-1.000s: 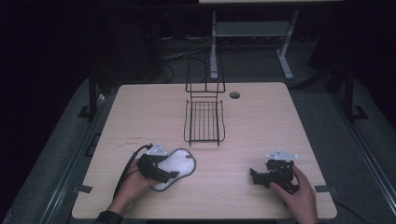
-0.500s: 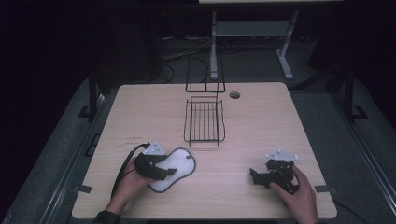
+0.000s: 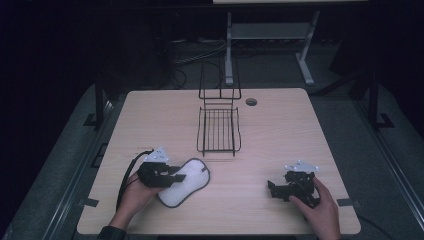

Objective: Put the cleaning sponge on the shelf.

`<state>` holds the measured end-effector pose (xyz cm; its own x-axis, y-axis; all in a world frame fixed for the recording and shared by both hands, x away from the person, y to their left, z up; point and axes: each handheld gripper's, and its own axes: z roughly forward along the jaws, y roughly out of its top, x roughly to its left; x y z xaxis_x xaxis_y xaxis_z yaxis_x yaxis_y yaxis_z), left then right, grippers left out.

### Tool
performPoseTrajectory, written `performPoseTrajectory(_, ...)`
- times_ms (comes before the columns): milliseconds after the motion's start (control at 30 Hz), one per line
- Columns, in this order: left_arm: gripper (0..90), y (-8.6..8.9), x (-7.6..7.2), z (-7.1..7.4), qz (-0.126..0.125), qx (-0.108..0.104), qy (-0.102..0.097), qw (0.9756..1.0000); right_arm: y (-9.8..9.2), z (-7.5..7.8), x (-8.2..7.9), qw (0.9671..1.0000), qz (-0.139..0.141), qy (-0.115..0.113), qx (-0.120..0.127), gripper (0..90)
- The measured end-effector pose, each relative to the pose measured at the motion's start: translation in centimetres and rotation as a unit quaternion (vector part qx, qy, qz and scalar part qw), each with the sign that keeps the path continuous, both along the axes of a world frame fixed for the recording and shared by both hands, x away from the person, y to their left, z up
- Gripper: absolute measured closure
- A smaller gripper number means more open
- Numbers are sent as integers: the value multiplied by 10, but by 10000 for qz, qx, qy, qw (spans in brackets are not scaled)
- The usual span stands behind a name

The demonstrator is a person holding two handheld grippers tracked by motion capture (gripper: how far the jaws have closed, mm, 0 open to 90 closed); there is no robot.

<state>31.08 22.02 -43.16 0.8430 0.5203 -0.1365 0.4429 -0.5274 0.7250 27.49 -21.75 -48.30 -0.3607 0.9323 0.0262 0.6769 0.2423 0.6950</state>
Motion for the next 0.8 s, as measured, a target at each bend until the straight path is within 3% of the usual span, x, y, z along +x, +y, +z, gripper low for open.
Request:
performPoseTrajectory(200, 702, 3, -1, 6, -25, -268, 128, 9996, 0, 0, 0, 10000, 2, -2, -2, 0)
performPoseTrajectory(467, 769, 5, -4, 13, -88, -462, 243, 9986, 0, 0, 0, 10000, 0, -1, -1, 0)
performPoseTrajectory(800, 797, 10, -7, 20, -64, -530, 219, 9983, 0, 0, 0, 10000, 0, -1, 0, 0)
